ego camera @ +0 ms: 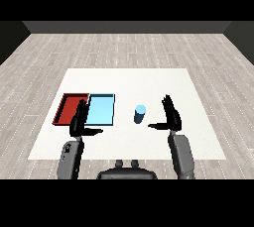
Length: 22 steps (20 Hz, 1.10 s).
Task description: Pick the blue can and put it in the blue box
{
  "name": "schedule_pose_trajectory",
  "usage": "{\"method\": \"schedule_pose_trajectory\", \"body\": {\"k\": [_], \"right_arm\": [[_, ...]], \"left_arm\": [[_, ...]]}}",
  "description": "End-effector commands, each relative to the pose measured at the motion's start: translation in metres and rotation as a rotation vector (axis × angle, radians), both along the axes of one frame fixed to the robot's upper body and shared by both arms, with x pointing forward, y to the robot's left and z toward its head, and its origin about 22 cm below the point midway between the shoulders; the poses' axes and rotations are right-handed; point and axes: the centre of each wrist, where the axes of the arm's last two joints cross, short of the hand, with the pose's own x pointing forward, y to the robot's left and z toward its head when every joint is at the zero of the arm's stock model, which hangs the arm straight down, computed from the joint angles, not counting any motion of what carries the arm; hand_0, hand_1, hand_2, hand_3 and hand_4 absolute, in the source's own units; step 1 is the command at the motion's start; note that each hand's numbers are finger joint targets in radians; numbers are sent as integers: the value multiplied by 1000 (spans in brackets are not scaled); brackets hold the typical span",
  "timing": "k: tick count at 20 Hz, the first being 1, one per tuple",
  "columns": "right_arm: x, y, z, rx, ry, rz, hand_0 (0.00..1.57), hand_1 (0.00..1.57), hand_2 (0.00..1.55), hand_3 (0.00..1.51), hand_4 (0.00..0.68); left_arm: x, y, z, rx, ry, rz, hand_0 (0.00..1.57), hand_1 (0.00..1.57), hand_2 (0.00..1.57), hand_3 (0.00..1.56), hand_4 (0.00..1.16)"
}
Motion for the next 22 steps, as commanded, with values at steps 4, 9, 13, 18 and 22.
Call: {"method": "schedule_pose_trajectory", "body": {"k": [4,9,13,18,22], "right_arm": [[6,-10,-24,55,-85,22,0,0,0,0,0],[5,-16,-28,60,-79,46,0,0,0,0,0],[16,-24,-22,38,-49,36,0,0,0,0,0],[14,7,-1,90,3,28,0,0,0,0,0],[18,-4,-34,91,15,52,0,0,0,0,0]], "left_arm": [[3,2,-23,-55,-150,-4,0,0,0,0,0],[-4,2,1,-61,-143,-17,0,0,0,0,0],[7,6,-18,-94,-137,-9,0,0,0,0,0],[-1,-8,-21,-65,-107,-10,0,0,0,0,0],[-15,7,-12,-97,-131,-20,0,0,0,0,0]]}}
